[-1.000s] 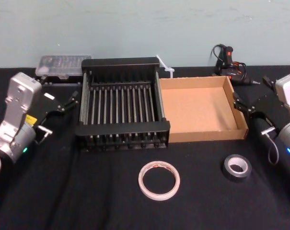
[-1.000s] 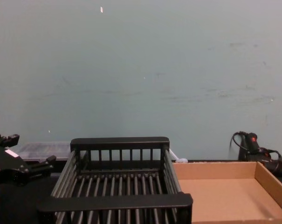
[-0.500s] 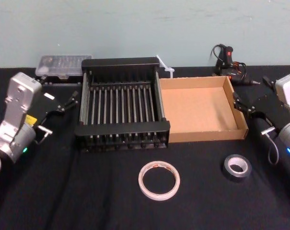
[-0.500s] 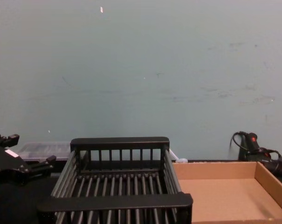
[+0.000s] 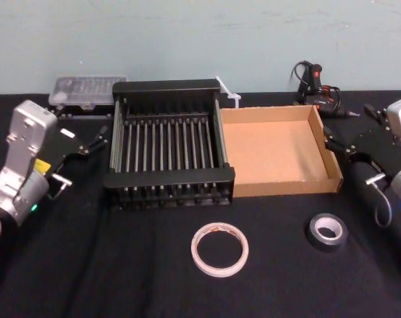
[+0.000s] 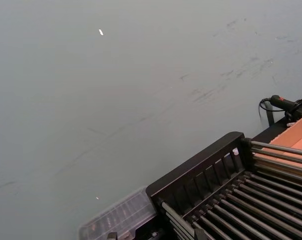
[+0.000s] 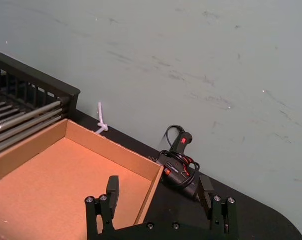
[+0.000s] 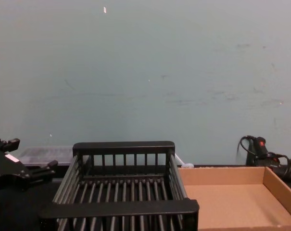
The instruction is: Pick up the white tape and place it into the black box , Pick up the silver tape and place it into the brown box.
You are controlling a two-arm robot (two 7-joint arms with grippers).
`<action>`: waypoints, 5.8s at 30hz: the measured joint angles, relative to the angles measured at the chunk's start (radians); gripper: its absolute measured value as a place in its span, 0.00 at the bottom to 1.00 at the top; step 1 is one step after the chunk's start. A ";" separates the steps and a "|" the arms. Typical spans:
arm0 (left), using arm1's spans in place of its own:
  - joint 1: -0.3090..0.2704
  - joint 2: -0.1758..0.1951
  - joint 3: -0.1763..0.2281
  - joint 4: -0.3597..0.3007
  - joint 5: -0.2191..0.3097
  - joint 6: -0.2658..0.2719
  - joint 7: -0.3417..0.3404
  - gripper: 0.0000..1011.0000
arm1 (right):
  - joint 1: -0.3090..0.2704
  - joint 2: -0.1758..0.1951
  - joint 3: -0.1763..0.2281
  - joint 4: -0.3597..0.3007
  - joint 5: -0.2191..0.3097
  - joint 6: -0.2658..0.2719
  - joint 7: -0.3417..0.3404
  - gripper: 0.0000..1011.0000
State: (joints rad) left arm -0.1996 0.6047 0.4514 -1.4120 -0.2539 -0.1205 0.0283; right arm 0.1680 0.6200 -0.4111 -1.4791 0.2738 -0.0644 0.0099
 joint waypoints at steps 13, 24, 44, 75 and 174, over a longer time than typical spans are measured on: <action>0.000 0.000 0.000 0.000 0.000 0.000 0.000 0.99 | -0.121 0.077 0.114 -0.190 0.105 0.120 0.071 0.99; 0.000 0.000 0.000 0.000 0.000 0.000 0.000 0.99 | -0.234 0.141 0.185 -0.297 0.163 0.196 0.140 0.99; 0.000 0.000 0.000 0.000 0.000 0.000 0.000 0.99 | -0.307 0.151 0.222 -0.317 0.227 0.364 0.247 0.99; 0.000 0.000 0.000 0.000 0.000 0.000 0.000 0.99 | -0.284 0.118 0.213 -0.294 0.191 0.517 0.314 0.99; 0.000 0.000 0.000 0.000 0.000 0.000 0.000 0.99 | -0.250 0.079 0.201 -0.247 0.164 0.535 0.338 0.16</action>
State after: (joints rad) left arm -0.1996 0.6047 0.4514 -1.4120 -0.2539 -0.1205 0.0283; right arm -0.0817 0.6991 -0.2099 -1.7265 0.4379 0.4706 0.3475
